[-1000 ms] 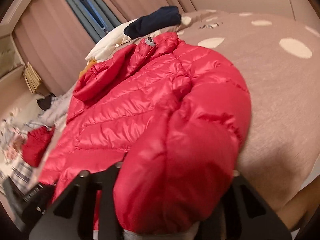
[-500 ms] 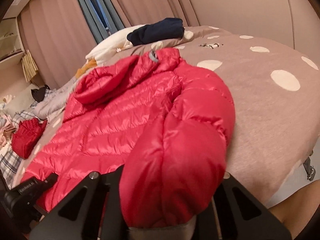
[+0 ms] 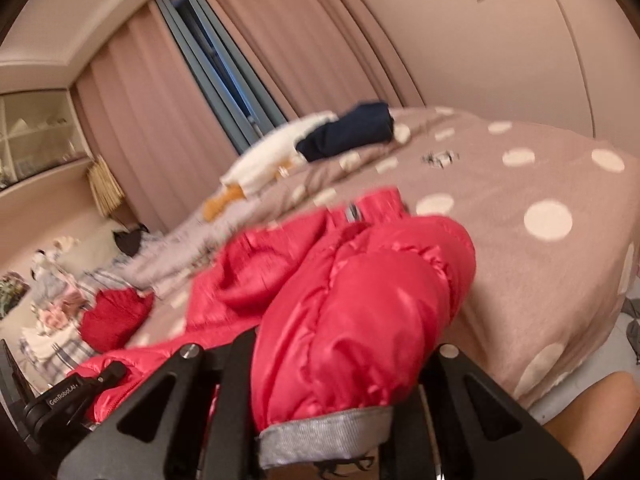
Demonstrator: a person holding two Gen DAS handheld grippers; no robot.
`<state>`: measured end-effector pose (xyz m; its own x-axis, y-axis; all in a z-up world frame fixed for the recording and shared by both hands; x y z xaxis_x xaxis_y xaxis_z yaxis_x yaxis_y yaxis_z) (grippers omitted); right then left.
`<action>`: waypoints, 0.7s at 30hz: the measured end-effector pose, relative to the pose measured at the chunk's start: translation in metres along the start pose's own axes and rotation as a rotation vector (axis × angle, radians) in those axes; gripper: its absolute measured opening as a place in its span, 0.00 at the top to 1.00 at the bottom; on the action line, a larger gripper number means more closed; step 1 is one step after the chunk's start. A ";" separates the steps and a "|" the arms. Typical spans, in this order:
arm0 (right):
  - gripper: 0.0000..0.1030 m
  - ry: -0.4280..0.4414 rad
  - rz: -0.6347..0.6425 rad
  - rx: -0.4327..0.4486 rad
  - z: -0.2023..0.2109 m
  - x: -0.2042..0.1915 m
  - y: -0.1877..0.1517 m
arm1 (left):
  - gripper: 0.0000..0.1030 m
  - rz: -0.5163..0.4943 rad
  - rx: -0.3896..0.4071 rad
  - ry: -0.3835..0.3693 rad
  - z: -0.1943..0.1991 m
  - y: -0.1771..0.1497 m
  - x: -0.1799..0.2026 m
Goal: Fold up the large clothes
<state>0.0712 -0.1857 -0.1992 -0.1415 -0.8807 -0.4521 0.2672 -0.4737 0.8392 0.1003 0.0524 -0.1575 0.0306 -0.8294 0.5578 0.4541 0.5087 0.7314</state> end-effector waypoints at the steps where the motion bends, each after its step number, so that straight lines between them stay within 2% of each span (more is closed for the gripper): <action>1: 0.87 0.012 0.007 0.016 0.007 -0.004 0.005 | 0.84 -0.004 0.018 -0.018 0.009 0.004 0.004; 4: 0.87 0.038 0.019 0.061 0.026 -0.012 0.016 | 0.84 -0.025 0.062 -0.052 0.029 0.012 0.014; 8: 0.87 0.047 0.033 0.091 0.040 -0.016 0.024 | 0.84 -0.058 0.074 -0.061 0.037 0.016 0.024; 12: 0.86 0.059 0.013 0.081 0.044 -0.012 0.026 | 0.83 -0.061 0.069 -0.075 0.035 0.016 0.026; 21: 0.85 0.035 0.017 0.039 0.037 -0.007 0.021 | 0.83 -0.075 0.048 -0.029 0.026 0.014 0.020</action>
Point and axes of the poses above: each gripper's, at about its wrist camera, not at the fingertips, and z roughly against the way its jaws point, x to its right, y to its top, the point moved 6 cm from there along -z, roughly the way its jaws point
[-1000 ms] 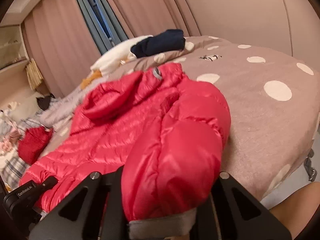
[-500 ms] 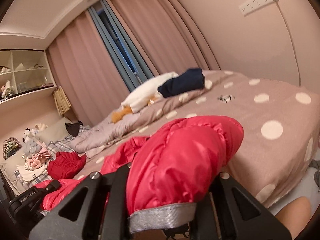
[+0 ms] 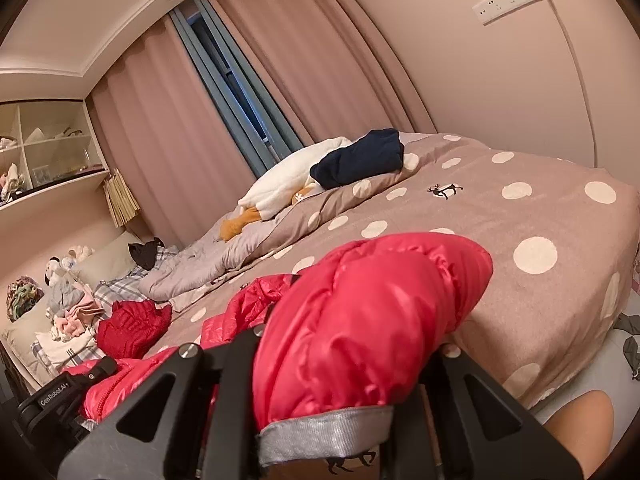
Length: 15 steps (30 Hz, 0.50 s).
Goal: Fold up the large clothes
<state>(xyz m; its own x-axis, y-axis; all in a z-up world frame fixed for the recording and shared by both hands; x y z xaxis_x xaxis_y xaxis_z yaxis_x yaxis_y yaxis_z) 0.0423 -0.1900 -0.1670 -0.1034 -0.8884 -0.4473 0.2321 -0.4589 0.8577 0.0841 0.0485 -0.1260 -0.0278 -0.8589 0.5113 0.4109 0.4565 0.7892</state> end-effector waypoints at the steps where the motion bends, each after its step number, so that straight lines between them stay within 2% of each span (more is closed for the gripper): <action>1: 0.85 -0.002 0.007 0.001 0.000 -0.001 0.000 | 0.83 -0.004 0.002 0.002 0.001 0.000 0.001; 15: 0.82 -0.014 0.029 -0.023 -0.008 -0.003 -0.002 | 0.83 -0.009 -0.010 0.018 -0.004 -0.003 0.001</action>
Point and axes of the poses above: each gripper's, at about its wrist camera, not at the fingertips, and z roughly against the way its jaws point, x to its right, y to its top, the point moved 6 cm from there along -z, roughly the way its jaws point
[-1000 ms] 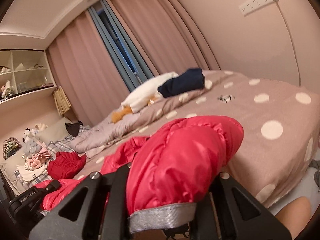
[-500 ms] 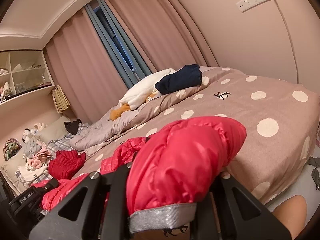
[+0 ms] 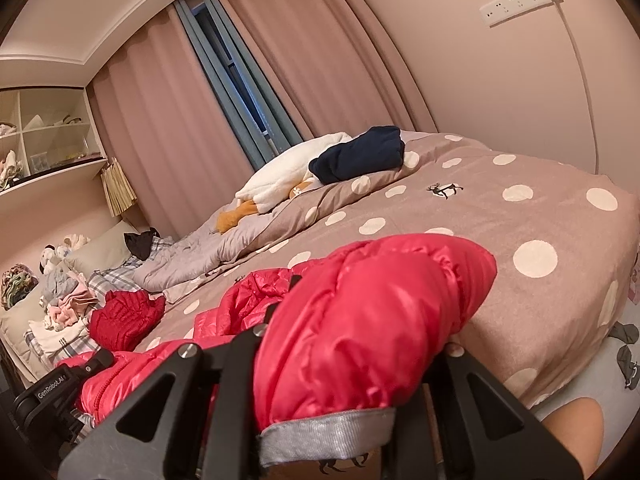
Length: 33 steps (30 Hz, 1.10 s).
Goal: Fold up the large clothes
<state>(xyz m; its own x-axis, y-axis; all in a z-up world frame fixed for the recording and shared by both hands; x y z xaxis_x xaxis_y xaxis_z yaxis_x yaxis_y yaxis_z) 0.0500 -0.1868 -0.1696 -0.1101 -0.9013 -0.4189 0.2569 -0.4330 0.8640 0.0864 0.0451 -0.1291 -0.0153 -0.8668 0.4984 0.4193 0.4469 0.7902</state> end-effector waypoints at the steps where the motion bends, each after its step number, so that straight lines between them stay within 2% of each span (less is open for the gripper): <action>1: 0.82 -0.001 -0.002 -0.003 -0.002 0.000 0.000 | 0.84 -0.007 -0.003 0.002 -0.001 0.000 0.000; 8: 0.80 -0.016 0.041 0.002 -0.022 -0.009 0.009 | 0.83 -0.080 0.000 0.006 -0.028 0.018 0.008; 15: 0.77 -0.059 0.117 0.007 -0.073 -0.023 0.025 | 0.83 -0.172 -0.010 0.028 -0.078 0.040 0.016; 19: 0.77 -0.087 0.144 -0.033 -0.104 -0.023 0.037 | 0.83 -0.244 -0.046 0.058 -0.114 0.051 0.026; 24: 0.77 -0.114 0.136 -0.087 -0.144 -0.019 0.051 | 0.83 -0.315 -0.033 0.092 -0.138 0.055 0.038; 27: 0.77 -0.130 0.097 -0.119 -0.157 -0.011 0.054 | 0.83 -0.309 -0.037 0.077 -0.144 0.054 0.038; 29: 0.77 -0.129 0.070 -0.141 -0.161 -0.008 0.051 | 0.83 -0.264 -0.045 0.071 -0.148 0.052 0.033; 33: 0.75 -0.122 0.029 -0.169 -0.167 -0.008 0.046 | 0.83 -0.236 -0.071 0.104 -0.155 0.049 0.025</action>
Point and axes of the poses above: each gripper's, at about its wrist camera, not at the fingertips, and z roughly against the way its jaws point, x to its right, y to its top, the point moved 6 cm from there along -z, roughly the way its jaws point
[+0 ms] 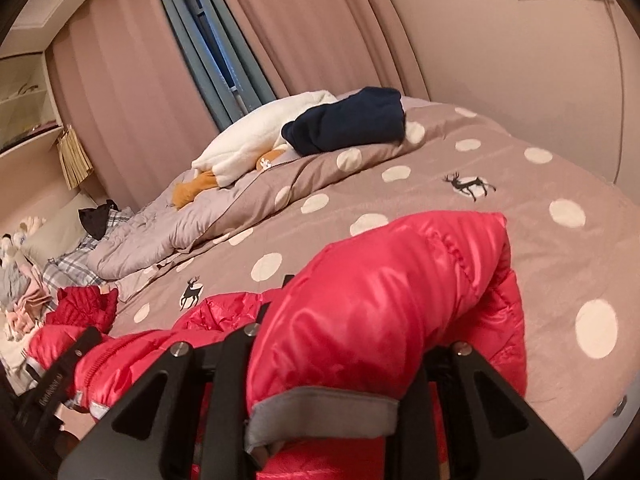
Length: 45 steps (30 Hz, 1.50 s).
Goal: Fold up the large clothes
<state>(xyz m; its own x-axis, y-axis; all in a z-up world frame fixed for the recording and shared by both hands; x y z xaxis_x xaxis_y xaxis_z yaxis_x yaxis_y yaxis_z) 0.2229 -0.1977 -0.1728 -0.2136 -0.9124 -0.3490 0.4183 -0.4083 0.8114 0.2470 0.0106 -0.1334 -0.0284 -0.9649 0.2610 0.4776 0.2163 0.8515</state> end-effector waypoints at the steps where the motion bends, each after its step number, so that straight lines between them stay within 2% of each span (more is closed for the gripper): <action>1: 0.75 0.000 0.005 0.000 0.000 -0.002 -0.001 | 0.83 0.011 -0.007 0.009 0.000 -0.002 -0.002; 5: 0.73 0.005 0.034 0.010 0.004 -0.010 -0.004 | 0.83 0.065 -0.016 0.000 0.000 -0.002 -0.009; 11: 0.70 0.020 0.023 0.003 0.001 -0.014 -0.001 | 0.83 0.090 -0.049 -0.008 -0.003 -0.001 -0.012; 13: 0.65 0.015 0.033 -0.013 -0.001 -0.016 -0.002 | 0.83 0.091 -0.056 0.003 -0.005 -0.003 -0.012; 16: 0.63 0.047 0.023 -0.045 -0.005 -0.019 -0.002 | 0.83 0.057 -0.058 0.052 -0.008 -0.006 -0.008; 22: 0.62 0.087 0.007 -0.118 -0.019 -0.010 0.004 | 0.82 0.037 -0.036 0.017 -0.006 -0.007 -0.008; 24: 0.63 0.102 -0.006 -0.128 -0.023 -0.007 0.004 | 0.82 0.023 -0.045 0.027 -0.009 -0.009 -0.009; 29: 0.62 0.074 0.006 -0.124 -0.032 -0.006 -0.006 | 0.82 -0.037 -0.037 0.055 -0.017 -0.021 -0.009; 31: 0.56 0.068 0.002 -0.119 -0.036 -0.008 -0.008 | 0.82 -0.027 -0.057 0.051 -0.020 -0.020 -0.010; 32: 0.54 0.065 0.013 -0.120 -0.037 -0.010 -0.008 | 0.81 -0.006 -0.061 0.032 -0.019 -0.017 -0.011; 34: 0.48 0.051 0.059 -0.120 -0.037 -0.018 -0.012 | 0.73 0.058 -0.069 -0.014 -0.017 -0.012 -0.015; 36: 0.47 0.033 0.095 -0.111 -0.035 -0.021 -0.012 | 0.65 0.102 -0.080 -0.042 -0.017 -0.011 -0.018; 42: 0.43 0.052 0.080 -0.106 -0.032 -0.017 -0.014 | 0.63 0.084 -0.085 -0.021 -0.022 -0.013 -0.015; 45: 0.43 0.047 0.076 -0.116 -0.035 -0.015 -0.016 | 0.59 0.126 -0.095 -0.024 -0.024 -0.011 -0.016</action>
<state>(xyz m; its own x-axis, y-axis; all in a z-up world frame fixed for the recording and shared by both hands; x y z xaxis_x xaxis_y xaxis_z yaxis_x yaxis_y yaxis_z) 0.2508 -0.1782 -0.1969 -0.1372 -0.9402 -0.3118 0.5313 -0.3355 0.7779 0.2632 0.0203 -0.1582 0.0166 -0.9271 0.3744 0.5597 0.3189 0.7649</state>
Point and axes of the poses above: each gripper's, at about its wrist camera, not at the fingertips, and z roughly against the way its jaws point, x to its right, y to its top, the point moved 6 cm from there along -z, roughly the way its jaws point
